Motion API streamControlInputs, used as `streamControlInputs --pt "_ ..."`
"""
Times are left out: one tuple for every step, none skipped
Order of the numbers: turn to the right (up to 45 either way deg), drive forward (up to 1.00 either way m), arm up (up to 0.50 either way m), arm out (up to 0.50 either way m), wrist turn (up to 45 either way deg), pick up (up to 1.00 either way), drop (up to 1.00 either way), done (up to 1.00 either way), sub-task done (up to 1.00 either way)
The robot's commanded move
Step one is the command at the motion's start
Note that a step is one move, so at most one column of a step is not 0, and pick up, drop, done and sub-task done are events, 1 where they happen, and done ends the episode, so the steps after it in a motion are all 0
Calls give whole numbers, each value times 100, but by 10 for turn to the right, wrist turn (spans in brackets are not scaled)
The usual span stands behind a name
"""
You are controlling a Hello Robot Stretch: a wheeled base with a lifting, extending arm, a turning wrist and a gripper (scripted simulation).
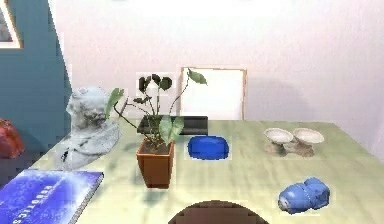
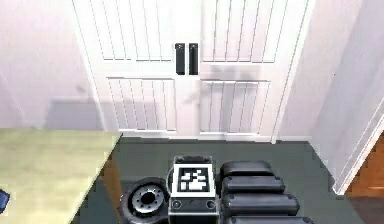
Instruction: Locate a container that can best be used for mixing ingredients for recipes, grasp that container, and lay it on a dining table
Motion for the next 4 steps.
streamControlInputs --pt "-330 0 0 0 0 0 0 0 0" --pt "450 0 0 0 0 0 0 0 0" --pt "330 0 0 0 0 0 0 0 0" --pt "30 0 0 0 0 0 0 0 0"
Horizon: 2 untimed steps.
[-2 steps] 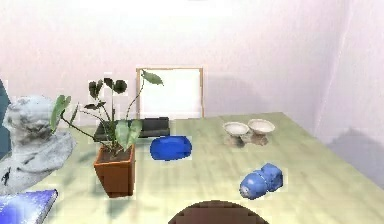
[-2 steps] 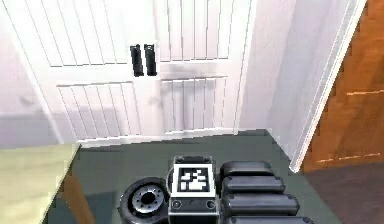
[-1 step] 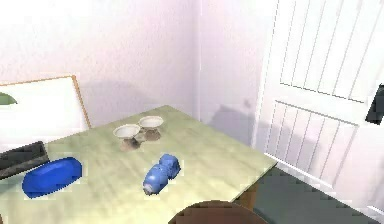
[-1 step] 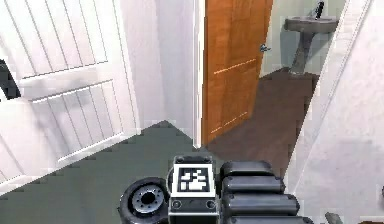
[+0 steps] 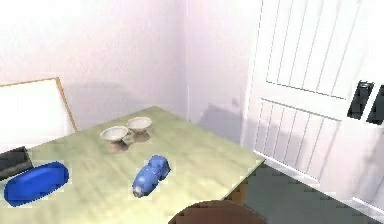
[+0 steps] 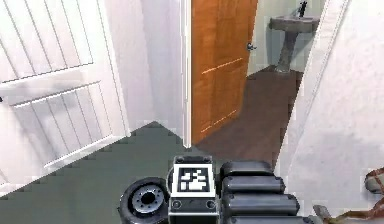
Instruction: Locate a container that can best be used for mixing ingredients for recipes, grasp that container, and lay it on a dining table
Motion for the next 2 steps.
streamControlInputs --pt "-450 0 0 0 0 0 0 0 0" --pt "-240 0 0 0 0 0 0 0 0"
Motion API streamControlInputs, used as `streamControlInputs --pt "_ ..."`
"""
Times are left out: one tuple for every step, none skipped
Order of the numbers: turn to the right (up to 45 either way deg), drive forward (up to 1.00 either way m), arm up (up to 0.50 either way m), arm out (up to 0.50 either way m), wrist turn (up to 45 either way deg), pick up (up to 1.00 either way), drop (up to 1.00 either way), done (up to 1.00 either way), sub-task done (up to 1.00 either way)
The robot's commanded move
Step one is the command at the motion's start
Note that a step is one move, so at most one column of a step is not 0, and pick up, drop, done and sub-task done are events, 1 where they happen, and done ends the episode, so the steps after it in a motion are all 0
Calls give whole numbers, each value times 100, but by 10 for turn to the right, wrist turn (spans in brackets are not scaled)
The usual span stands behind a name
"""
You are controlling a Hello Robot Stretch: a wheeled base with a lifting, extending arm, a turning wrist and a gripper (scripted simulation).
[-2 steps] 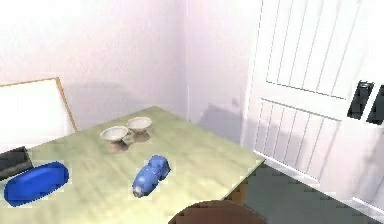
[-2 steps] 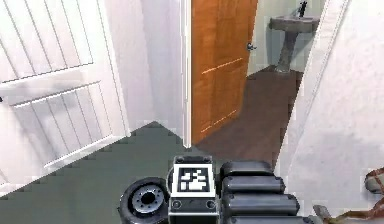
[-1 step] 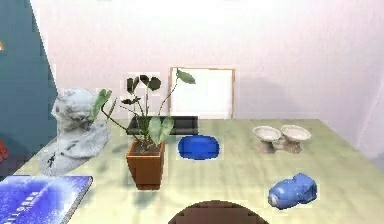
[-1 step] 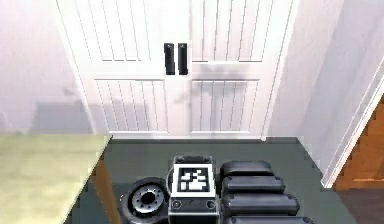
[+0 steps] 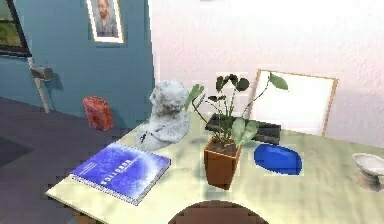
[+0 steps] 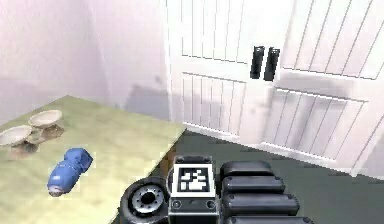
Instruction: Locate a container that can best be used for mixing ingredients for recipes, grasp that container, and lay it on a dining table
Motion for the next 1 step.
streamControlInputs --pt "-30 0 0 0 0 0 0 0 0"
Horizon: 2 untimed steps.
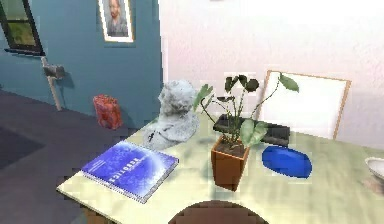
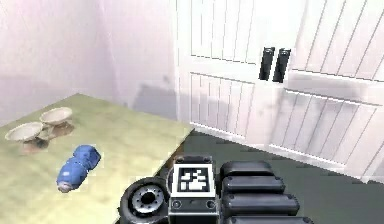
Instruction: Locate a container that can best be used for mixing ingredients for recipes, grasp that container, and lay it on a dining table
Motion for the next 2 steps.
streamControlInputs --pt "450 0 0 0 0 0 0 0 0" --pt "90 0 0 0 0 0 0 0 0"
